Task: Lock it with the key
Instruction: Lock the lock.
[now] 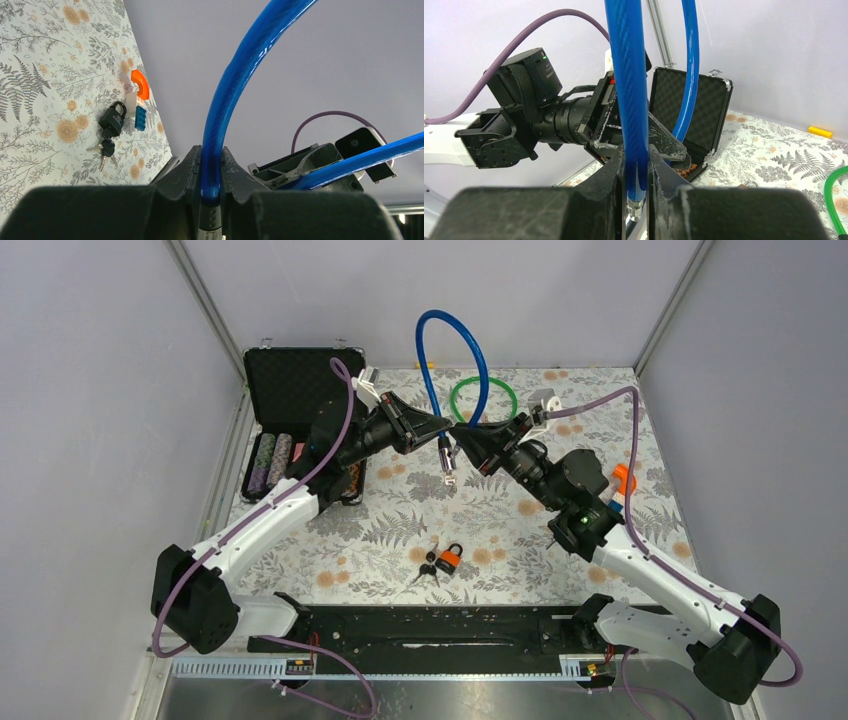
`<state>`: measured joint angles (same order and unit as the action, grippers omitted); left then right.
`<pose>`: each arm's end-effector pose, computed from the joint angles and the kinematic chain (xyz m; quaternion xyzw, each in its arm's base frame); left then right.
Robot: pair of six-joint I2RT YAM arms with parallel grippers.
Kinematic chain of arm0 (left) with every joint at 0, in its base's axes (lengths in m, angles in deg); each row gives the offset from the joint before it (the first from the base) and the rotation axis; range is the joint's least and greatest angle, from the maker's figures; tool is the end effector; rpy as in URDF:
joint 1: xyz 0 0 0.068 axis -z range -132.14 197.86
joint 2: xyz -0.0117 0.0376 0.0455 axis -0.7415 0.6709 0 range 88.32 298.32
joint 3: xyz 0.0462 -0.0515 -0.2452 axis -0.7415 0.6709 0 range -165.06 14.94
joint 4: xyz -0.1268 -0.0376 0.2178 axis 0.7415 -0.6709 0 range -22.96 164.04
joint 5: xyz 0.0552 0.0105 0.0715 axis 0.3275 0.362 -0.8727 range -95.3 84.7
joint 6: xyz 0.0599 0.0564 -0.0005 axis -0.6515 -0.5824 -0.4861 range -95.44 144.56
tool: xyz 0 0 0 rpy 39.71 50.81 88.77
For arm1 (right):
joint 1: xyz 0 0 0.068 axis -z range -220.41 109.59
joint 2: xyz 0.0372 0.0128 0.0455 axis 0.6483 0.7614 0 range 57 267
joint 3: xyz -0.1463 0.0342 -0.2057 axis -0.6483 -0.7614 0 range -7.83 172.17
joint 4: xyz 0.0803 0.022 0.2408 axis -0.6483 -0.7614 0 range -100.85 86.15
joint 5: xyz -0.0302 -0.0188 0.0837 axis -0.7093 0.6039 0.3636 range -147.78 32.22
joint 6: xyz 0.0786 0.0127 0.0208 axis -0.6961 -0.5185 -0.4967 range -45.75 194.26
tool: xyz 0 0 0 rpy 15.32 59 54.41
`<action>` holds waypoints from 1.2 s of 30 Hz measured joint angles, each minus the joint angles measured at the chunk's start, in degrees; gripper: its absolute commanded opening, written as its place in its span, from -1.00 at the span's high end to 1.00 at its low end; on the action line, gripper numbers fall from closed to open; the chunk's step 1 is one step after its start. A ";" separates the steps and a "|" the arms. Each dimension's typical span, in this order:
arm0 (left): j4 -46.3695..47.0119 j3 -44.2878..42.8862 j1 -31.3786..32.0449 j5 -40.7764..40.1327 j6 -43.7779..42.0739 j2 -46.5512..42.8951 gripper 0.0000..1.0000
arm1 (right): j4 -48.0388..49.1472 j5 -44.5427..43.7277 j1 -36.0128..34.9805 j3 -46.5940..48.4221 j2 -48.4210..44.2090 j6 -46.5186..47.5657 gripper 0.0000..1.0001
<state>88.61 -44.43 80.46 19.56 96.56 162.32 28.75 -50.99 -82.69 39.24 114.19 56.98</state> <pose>0.2675 -0.2068 0.3472 -0.0897 0.7017 -0.6392 0.3016 0.1911 0.1852 0.3924 -0.1682 0.5309 0.4407 0.7040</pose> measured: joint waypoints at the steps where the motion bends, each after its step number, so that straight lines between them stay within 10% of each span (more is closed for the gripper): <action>1: -0.02 0.00 -0.02 0.00 0.00 0.00 1.00 | 0.35 0.02 0.00 0.17 0.33 -0.11 1.00; 36: 9.16 8.63 -1.09 2.45 18.82 2.36 1.00 | 10.80 9.68 -1.11 -4.52 5.20 12.35 1.00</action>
<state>97.76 -35.80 79.37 22.01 115.38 164.68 39.55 -41.31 -83.81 34.71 119.39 69.33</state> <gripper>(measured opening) 0.135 0.180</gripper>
